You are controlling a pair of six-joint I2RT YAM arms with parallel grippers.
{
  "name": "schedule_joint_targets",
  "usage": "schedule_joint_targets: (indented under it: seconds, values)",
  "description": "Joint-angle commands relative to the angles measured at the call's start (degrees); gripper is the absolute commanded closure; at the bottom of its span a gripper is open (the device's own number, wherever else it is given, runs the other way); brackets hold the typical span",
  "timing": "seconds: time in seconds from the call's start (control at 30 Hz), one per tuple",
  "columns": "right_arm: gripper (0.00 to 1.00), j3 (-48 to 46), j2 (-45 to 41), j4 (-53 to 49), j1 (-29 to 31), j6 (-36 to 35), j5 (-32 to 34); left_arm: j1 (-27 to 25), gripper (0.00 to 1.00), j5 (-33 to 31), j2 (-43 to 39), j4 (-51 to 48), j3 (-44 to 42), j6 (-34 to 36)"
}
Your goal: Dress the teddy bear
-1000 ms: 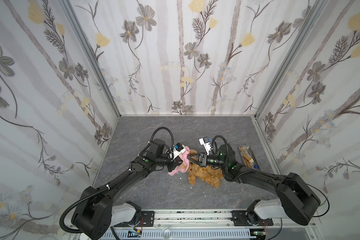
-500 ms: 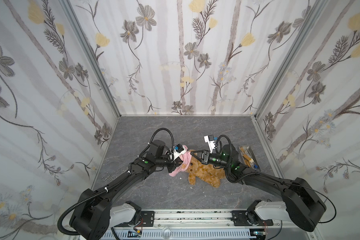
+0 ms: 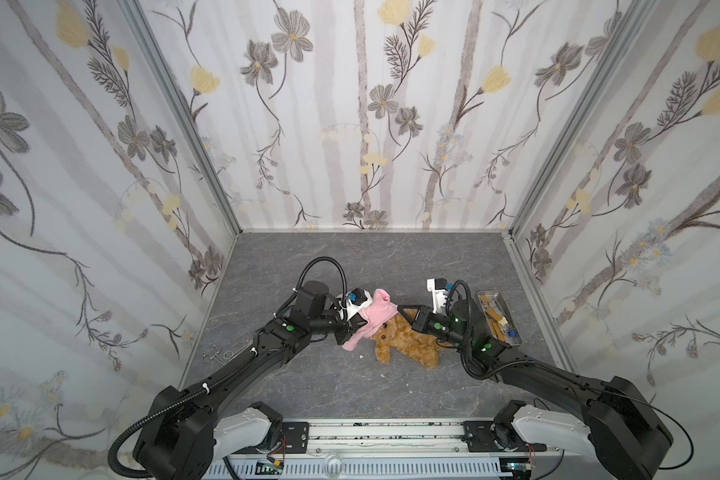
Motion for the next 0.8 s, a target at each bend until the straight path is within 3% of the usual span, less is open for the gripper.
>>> schedule_joint_targets:
  seconds: [0.0,0.13,0.23,0.4,0.77]
  values:
    - [1.0,-1.0,-0.4,-1.7,-0.6,0.4,7.0,0.1,1.0,0.0,-1.1,3.5,-0.9,-1.5]
    - [1.0,-2.7,0.6,0.1,-0.9,-0.2,6.8,0.1,1.0,1.1,-2.2,5.0,-2.3,-1.9]
    - [1.0,-3.1,0.6,8.7,-1.0,-4.5,0.8,0.1,1.0,1.3,-2.2,5.0,-3.2,-0.6]
    - [1.0,0.2,1.4,12.7,-0.5,-8.3,-8.3,-0.6,1.0,1.3,-2.3,4.8,-4.4,2.9]
    - [1.0,7.9,6.2,1.8,-0.3,-6.3,-5.9,-2.2,1.0,2.2,-2.5,4.7,-4.7,5.8]
